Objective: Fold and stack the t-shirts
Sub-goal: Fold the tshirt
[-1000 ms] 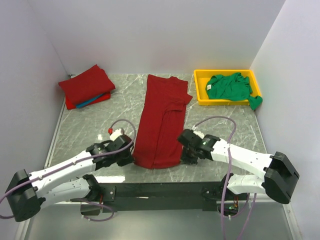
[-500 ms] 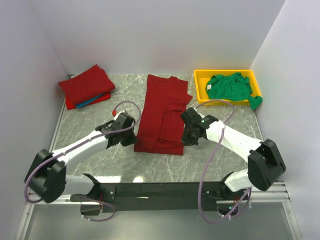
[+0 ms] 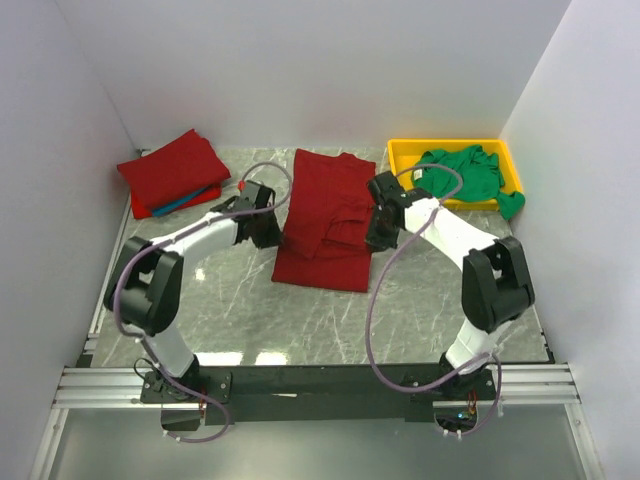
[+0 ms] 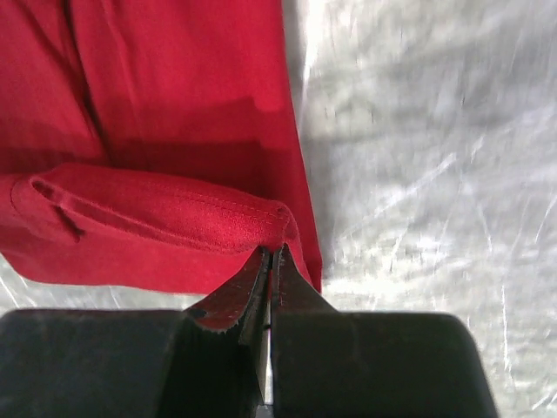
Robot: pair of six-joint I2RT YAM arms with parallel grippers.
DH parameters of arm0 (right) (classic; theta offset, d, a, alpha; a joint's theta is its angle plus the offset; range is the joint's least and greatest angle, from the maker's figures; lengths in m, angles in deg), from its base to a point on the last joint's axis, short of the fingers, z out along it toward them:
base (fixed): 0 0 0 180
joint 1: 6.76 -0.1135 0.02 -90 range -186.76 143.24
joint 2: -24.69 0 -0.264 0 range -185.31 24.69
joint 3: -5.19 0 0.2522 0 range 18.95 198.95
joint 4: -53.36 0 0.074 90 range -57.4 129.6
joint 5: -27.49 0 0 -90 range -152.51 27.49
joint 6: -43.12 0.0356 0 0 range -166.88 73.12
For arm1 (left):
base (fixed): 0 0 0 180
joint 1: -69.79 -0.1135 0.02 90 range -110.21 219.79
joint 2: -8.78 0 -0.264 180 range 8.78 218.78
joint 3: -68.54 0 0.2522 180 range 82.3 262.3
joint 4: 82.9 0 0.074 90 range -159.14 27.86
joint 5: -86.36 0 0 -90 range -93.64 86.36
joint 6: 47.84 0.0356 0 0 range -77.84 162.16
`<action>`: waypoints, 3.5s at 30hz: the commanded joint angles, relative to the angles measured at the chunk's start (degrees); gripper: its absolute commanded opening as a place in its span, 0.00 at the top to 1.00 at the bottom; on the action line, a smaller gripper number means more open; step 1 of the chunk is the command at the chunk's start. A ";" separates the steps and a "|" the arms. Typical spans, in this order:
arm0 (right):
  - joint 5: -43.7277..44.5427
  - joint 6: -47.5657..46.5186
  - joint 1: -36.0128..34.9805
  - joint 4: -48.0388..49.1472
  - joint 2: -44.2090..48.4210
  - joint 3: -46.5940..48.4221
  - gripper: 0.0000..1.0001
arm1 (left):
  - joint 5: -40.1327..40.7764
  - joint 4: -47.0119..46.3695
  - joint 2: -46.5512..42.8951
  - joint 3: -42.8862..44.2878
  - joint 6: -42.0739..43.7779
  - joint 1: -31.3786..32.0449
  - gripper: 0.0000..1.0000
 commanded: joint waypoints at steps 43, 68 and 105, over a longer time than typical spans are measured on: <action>-9.88 -9.34 -3.26 -6.61 -25.11 33.48 0.49 | -24.19 0.10 10.31 12.87 15.74 -9.74 0.25; -4.45 -3.19 -0.10 -2.48 -40.39 49.72 0.51 | -34.06 -1.57 16.98 7.49 21.89 -5.96 0.24; -3.92 2.17 1.75 13.33 4.68 -13.44 0.45 | -18.06 0.45 2.04 -1.39 18.73 -6.93 0.25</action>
